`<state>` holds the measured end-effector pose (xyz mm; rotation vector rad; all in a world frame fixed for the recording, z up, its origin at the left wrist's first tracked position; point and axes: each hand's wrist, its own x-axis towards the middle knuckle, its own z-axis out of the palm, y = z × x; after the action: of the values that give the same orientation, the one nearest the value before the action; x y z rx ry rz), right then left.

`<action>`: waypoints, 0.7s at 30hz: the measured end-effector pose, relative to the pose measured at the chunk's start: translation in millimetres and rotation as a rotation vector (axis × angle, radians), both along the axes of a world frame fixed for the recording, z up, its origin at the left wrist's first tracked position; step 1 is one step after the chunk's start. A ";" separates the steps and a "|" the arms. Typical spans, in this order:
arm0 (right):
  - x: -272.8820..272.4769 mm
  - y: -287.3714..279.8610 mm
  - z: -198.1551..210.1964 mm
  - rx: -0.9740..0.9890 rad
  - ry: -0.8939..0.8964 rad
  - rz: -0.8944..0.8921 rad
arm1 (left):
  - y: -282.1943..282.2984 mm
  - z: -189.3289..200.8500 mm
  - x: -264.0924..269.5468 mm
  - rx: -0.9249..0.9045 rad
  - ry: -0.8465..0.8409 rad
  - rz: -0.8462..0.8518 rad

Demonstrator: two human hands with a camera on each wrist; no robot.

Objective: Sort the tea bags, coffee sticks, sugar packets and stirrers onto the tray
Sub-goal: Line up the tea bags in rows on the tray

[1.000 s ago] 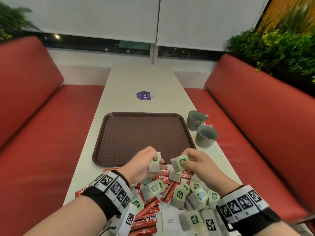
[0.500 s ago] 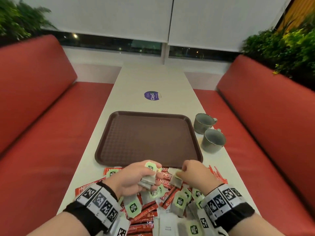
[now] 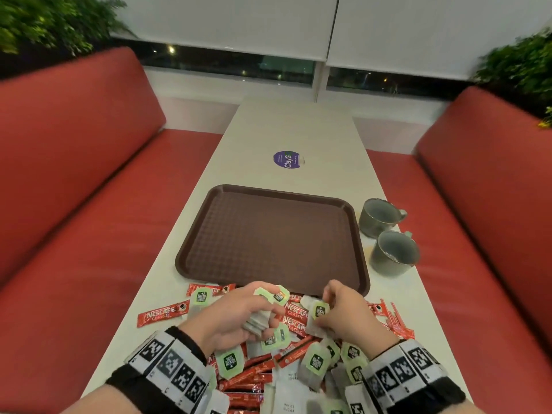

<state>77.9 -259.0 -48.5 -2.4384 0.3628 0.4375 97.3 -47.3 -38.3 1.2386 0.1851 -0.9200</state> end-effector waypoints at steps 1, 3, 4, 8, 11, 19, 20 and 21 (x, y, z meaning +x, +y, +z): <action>-0.1 -0.3 1.6 0.089 -0.009 -0.027 | 0.7 0.3 0.0 -0.009 0.015 0.011; -1.0 -0.1 5.3 0.207 -0.043 -0.051 | 3.2 0.5 0.1 -0.043 0.060 0.024; -1.8 0.3 7.5 0.237 -0.080 -0.058 | 5.2 1.0 0.0 -0.065 0.077 0.028; -2.9 13.4 30.0 0.506 -0.097 -0.029 | 19.4 4.4 1.7 -0.146 0.086 0.066; 1.8 38.6 47.7 0.768 0.006 0.078 | 30.7 6.7 5.3 -0.174 0.035 0.114; 51.0 110.2 35.3 0.486 -0.054 0.060 | 65.2 6.9 23.6 -0.238 0.007 0.186; 57.9 115.1 32.1 0.526 -0.047 0.011 | 68.2 5.9 29.1 -0.211 -0.032 0.214; 64.0 120.1 29.7 0.586 -0.032 -0.044 | 70.1 6.0 34.5 -0.181 -0.067 0.251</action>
<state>141.9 -138.8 -18.8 -1.8620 0.2312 0.4150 131.8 22.9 -32.4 1.0494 0.1943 -0.6618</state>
